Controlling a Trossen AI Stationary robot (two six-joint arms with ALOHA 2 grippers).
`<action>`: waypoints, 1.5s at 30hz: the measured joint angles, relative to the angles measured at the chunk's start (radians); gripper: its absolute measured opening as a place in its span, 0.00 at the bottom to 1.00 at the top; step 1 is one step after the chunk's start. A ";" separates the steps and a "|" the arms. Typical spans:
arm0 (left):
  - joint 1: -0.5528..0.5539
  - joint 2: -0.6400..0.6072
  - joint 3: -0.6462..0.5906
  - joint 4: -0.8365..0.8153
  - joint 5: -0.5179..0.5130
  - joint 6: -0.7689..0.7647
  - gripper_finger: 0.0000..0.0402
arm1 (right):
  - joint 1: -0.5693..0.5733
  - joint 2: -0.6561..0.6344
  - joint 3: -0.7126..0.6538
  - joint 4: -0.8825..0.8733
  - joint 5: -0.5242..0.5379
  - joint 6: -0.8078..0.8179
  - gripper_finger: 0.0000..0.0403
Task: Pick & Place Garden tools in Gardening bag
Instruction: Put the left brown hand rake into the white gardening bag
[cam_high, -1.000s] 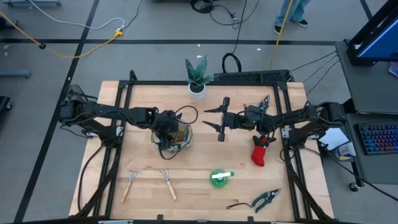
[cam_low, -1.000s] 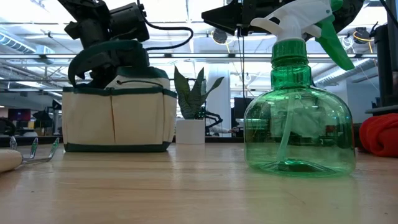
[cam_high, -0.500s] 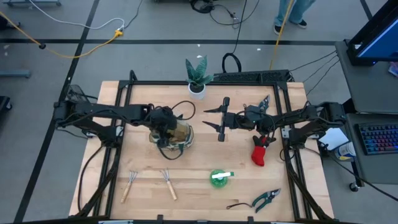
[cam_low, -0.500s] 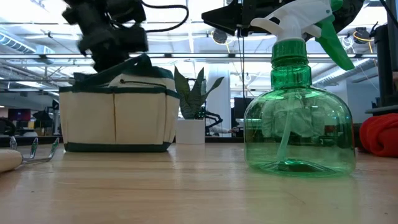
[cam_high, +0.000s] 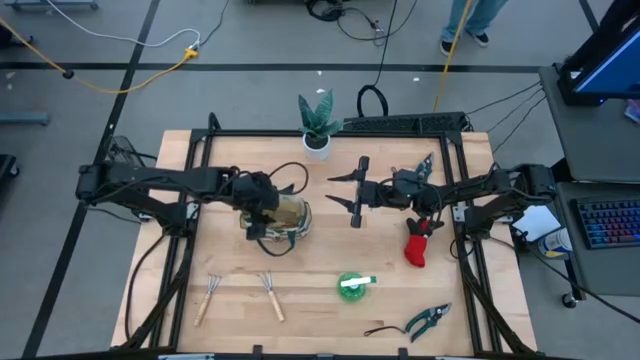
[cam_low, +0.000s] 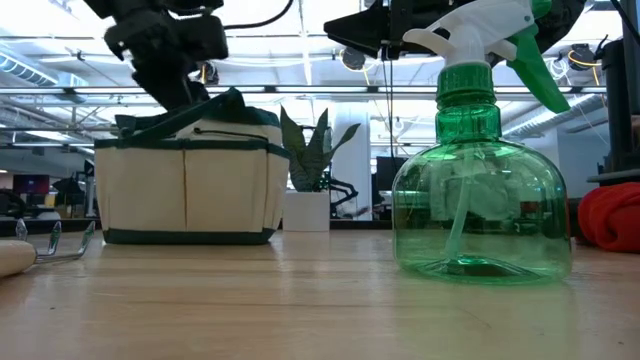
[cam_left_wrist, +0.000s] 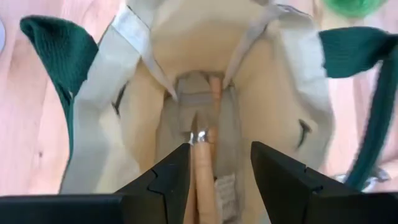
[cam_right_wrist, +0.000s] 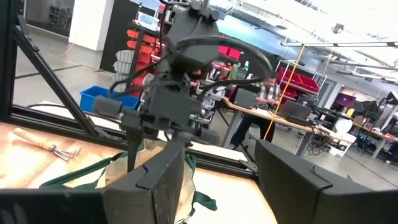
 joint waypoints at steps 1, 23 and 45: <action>-0.002 -0.010 0.000 0.001 0.000 -0.005 0.44 | 0.000 0.000 0.000 -0.003 0.000 0.000 0.48; -0.027 -0.166 0.000 -0.146 -0.001 -0.153 0.43 | 0.000 0.000 0.000 -0.002 0.000 0.000 0.48; -0.161 -0.184 0.000 -0.290 -0.001 -0.439 0.43 | 0.000 0.000 0.000 -0.004 0.000 -0.003 0.48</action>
